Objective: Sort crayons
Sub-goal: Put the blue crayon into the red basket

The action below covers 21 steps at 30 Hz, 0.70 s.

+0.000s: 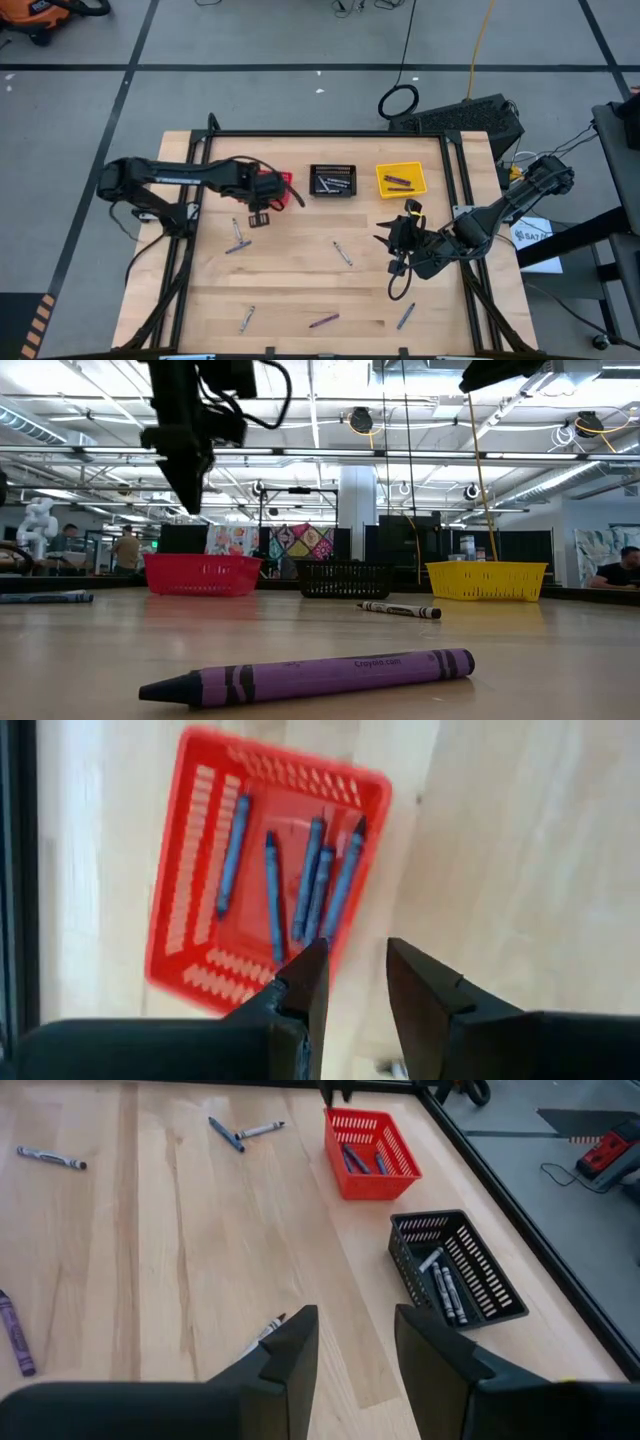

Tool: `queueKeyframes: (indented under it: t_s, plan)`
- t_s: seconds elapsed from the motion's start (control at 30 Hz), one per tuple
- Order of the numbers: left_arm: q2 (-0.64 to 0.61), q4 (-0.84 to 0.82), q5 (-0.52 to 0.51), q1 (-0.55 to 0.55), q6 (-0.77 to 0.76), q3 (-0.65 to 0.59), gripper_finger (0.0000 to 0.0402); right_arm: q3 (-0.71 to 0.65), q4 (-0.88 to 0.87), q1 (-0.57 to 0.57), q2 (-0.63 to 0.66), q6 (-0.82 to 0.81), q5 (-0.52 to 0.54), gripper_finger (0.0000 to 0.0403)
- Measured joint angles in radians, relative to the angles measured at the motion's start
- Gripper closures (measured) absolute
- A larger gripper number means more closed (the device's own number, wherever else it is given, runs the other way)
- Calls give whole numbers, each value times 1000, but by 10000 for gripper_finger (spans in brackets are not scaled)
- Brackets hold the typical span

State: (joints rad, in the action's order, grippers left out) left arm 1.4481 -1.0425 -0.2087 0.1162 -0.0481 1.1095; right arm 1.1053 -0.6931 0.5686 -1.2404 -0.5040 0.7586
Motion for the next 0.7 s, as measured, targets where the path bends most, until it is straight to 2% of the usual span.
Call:
queueKeyframes:
  t_s: [0.23, 0.47, 0.7]
  plan:
    - [-60, -121, 60, -117, -224, -14, 307, 0, 0, 0, -10, -7, 0, 284]
    - [-57, -68, 83, -260, -423, -111, 307, 0, 0, 0, -39, -7, 0, 284]
    - [-57, -36, 119, -361, -544, -195, 307, 0, 0, 0, -68, -9, -4, 284]
